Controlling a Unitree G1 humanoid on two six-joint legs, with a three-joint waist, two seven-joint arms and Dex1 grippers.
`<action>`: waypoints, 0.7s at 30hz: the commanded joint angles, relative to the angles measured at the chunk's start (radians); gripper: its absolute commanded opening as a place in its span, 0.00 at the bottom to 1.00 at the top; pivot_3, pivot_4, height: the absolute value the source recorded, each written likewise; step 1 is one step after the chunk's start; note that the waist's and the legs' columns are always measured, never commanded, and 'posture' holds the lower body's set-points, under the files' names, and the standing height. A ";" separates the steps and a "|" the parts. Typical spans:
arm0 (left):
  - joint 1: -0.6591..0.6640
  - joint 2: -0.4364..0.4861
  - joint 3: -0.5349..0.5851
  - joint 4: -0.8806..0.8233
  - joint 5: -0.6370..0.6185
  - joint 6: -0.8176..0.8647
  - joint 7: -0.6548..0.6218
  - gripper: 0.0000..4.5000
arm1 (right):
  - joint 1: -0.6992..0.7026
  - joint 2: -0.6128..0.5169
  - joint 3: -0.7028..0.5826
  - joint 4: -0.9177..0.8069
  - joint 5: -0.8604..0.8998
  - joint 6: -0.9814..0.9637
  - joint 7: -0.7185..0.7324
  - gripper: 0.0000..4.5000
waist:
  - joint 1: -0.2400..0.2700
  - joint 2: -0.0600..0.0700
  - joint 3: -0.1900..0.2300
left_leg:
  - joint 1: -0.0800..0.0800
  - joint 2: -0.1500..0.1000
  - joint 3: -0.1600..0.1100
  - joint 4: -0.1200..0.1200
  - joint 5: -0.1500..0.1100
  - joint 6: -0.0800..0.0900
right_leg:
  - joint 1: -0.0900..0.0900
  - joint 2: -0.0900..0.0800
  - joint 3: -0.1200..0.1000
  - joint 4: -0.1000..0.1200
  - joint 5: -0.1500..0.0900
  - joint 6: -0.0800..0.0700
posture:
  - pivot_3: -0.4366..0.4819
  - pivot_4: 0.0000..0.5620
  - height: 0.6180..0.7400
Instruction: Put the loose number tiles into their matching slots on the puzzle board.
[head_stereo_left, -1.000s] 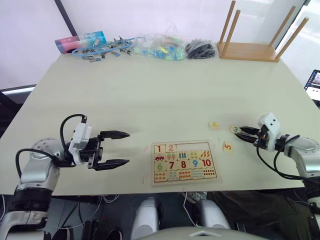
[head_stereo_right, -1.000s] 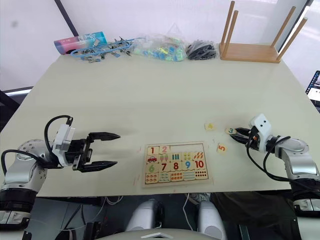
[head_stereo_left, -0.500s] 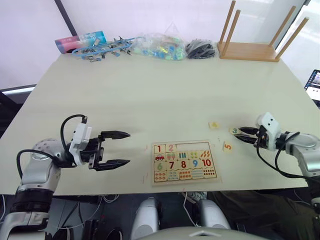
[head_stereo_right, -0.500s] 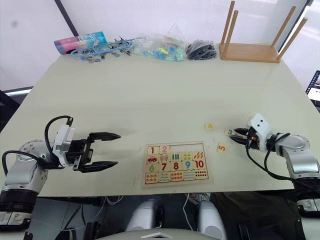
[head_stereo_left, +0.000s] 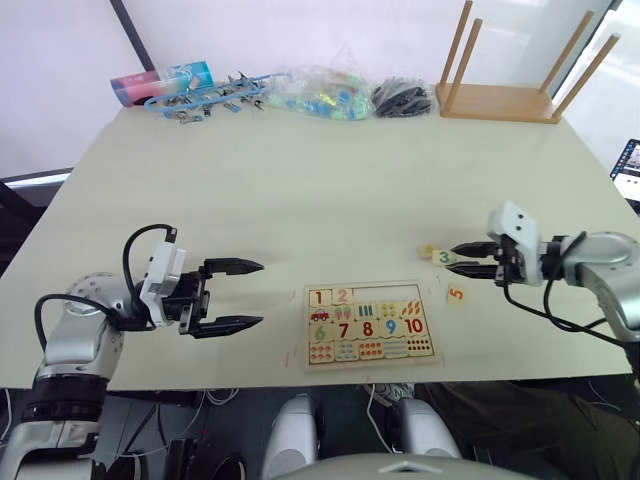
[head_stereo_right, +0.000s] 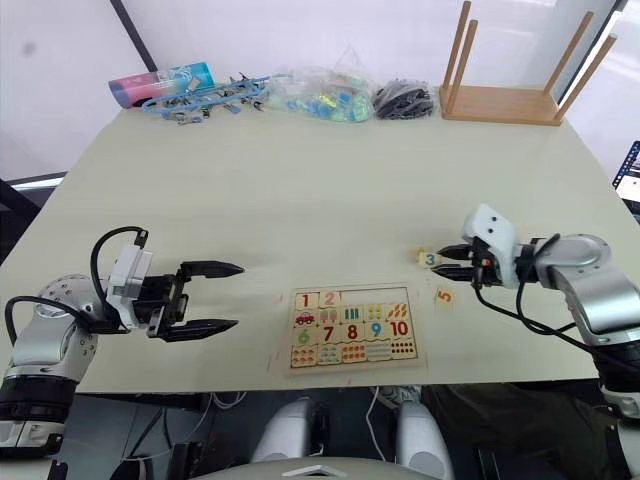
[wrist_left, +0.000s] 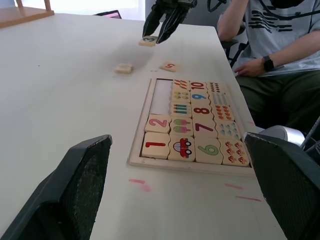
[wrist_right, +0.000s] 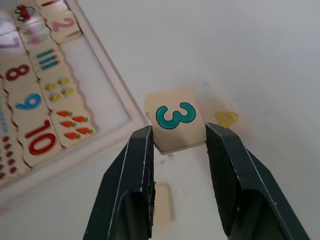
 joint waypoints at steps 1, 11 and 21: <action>-0.016 -0.002 0.020 -0.052 -0.009 0.010 -0.008 1.00 | -0.057 0.007 0.043 -0.103 0.024 0.081 -0.012 0.21 | 0.000 0.000 0.000 | 0.000 0.000 -0.001 0.000 0.000 0.000 | 0.000 0.000 0.000 0.000 0.000 0.000 | 0.48 0.27 0.99; -0.008 0.004 0.029 -0.090 -0.011 0.031 -0.012 1.00 | -0.231 0.093 0.272 -0.173 -0.034 0.236 -0.088 0.21 | 0.002 -0.001 0.000 | -0.002 0.000 0.000 0.000 0.000 0.000 | -0.001 0.000 -0.001 -0.001 0.000 0.000 | 0.48 0.27 0.99; 0.031 0.017 0.054 -0.125 -0.018 0.048 -0.018 1.00 | -0.263 0.129 0.390 -0.182 -0.074 0.275 -0.125 0.21 | 0.002 -0.002 -0.001 | -0.015 0.000 -0.002 0.007 0.000 0.000 | -0.010 0.000 -0.005 0.003 0.000 0.000 | 0.48 0.27 0.99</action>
